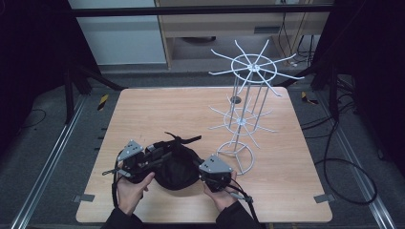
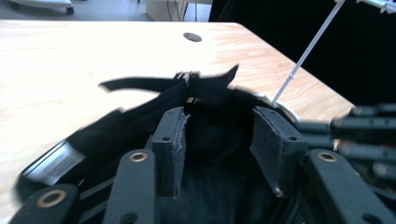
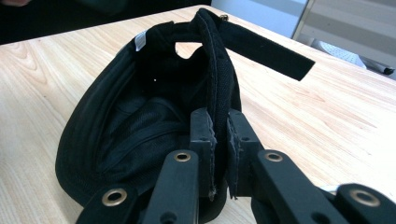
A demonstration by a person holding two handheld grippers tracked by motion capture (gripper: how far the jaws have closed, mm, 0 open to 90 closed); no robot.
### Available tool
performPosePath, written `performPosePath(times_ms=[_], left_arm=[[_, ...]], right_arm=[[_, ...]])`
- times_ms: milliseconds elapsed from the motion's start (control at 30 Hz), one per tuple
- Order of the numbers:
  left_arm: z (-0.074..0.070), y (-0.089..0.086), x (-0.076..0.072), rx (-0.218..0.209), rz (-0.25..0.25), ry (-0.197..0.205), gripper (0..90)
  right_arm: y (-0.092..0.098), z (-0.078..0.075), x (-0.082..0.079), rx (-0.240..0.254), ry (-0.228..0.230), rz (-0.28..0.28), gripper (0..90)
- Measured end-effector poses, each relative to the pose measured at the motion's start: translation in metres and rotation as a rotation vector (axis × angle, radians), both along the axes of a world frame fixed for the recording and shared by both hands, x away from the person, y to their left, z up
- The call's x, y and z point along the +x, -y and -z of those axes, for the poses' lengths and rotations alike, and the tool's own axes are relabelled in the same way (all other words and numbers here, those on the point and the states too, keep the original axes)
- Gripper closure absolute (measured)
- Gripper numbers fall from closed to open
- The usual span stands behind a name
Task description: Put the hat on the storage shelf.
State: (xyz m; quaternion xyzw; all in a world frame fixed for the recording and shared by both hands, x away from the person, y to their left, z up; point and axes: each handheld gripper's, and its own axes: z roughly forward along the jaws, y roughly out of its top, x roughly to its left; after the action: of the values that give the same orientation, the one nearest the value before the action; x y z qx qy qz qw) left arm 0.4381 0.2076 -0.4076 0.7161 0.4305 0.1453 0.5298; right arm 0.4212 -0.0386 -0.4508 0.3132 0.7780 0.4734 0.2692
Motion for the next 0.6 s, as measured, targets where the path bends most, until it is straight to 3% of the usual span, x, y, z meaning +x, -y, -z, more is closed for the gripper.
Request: performPosePath(times_ms=[33,200,333,600], left_arm=[[-0.001,0.006,0.005,-0.016,0.007,-0.007,52.1],[-0.001,0.020,0.013,-0.005,0.018,-0.018,48.9],[0.003,0.028,0.020,0.002,0.001,-0.033,44.6],[0.013,0.036,0.027,0.024,-0.041,-0.068,47.3]], right_arm=[[-0.002,0.000,-0.001,-0.002,0.003,-0.006,83.1],[-0.004,0.000,-0.001,-0.006,0.006,-0.016,83.0],[-0.005,0.001,-0.002,-0.008,0.010,-0.028,83.1],[-0.009,0.005,-0.004,-0.029,0.024,-0.075,83.2]])
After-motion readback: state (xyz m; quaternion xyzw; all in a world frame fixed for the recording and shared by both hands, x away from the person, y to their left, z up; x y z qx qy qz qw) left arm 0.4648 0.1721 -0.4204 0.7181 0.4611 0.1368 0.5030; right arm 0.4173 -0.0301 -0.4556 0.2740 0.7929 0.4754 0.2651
